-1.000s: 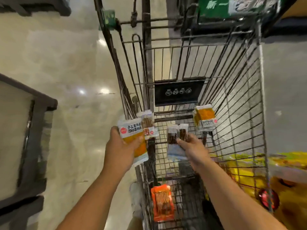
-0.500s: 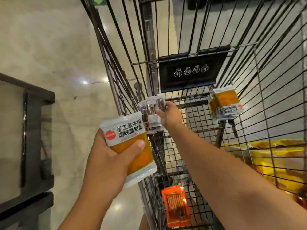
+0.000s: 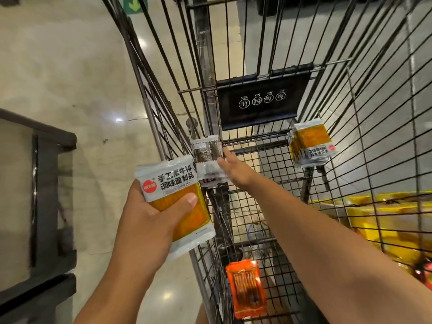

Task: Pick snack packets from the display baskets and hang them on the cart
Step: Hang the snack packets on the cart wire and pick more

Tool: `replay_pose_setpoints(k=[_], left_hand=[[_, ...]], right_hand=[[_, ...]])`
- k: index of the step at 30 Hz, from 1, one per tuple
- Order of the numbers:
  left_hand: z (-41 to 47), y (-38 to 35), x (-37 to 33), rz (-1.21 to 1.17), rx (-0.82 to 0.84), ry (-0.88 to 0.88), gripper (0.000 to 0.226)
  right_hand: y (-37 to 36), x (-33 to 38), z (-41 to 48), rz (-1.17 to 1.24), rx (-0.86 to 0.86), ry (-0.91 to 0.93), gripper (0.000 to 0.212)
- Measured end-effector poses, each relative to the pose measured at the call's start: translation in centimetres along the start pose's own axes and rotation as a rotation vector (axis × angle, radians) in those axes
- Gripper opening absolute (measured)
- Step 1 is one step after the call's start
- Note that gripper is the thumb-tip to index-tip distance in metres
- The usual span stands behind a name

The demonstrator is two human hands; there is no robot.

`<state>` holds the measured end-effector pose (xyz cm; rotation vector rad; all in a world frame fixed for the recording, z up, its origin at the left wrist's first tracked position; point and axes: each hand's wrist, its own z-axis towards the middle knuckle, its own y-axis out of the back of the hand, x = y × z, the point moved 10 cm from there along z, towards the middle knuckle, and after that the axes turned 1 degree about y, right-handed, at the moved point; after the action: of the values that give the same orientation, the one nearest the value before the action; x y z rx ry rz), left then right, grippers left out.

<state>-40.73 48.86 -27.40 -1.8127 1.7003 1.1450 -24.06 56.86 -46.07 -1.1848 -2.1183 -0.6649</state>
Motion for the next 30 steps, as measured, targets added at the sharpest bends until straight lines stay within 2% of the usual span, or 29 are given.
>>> replay_pose_setpoints(k=[3, 6, 9, 12, 15, 18, 21, 23, 26, 28, 30], left_hand=[[-0.2, -0.6, -0.2, -0.051, 0.078, 0.033, 0.056], [-0.3, -0.5, 0.1, -0.126, 0.125, 0.084, 0.056], [-1.3, 0.4, 0.5, -0.156, 0.047, 0.099, 0.057], [-3.4, 1.3, 0.3, -0.176, -0.095, 0.060, 0.060], [-6.1, -0.4, -0.5, -0.187, -0.058, 0.022, 0.056], [-8.0, -5.0, -0.2, -0.137, 0.130, 0.083, 0.056], [-8.4, -8.8, 1.2, -0.079, 0.253, 0.159, 0.056], [-8.0, -10.5, 1.9, 0.007, 0.292, 0.155, 0.054], [-7.9, -12.4, 2.6, 0.035, 0.380, 0.207, 0.040], [-8.1, -12.5, 2.6, 0.046, 0.418, 0.238, 0.025], [-7.4, -10.9, 2.0, 0.223, 0.351, 0.144, 0.031]], right_hand=[[2.5, -3.0, -3.5, 0.066, -0.152, -0.049, 0.057], [3.3, -7.0, -8.2, 0.110, -0.216, -0.109, 0.054], [3.4, -10.3, -13.2, 0.181, -0.277, -0.164, 0.034], [4.0, -10.0, -18.3, 0.254, -0.333, -0.119, 0.015], [4.7, -6.5, -22.3, 0.346, -0.311, 0.003, 0.015], [5.6, -1.8, -24.3, 0.359, -0.252, 0.154, 0.025], [6.6, -0.4, -23.5, 0.469, -0.218, 0.207, 0.036], [6.6, -1.0, -22.4, 0.592, -0.150, 0.174, 0.048], [5.9, -2.2, -21.4, 0.665, -0.035, 0.124, 0.033], [5.6, -4.3, -20.9, 0.664, -0.048, 0.055, 0.035], [5.5, -6.9, -20.3, 0.648, -0.101, -0.015, 0.035]])
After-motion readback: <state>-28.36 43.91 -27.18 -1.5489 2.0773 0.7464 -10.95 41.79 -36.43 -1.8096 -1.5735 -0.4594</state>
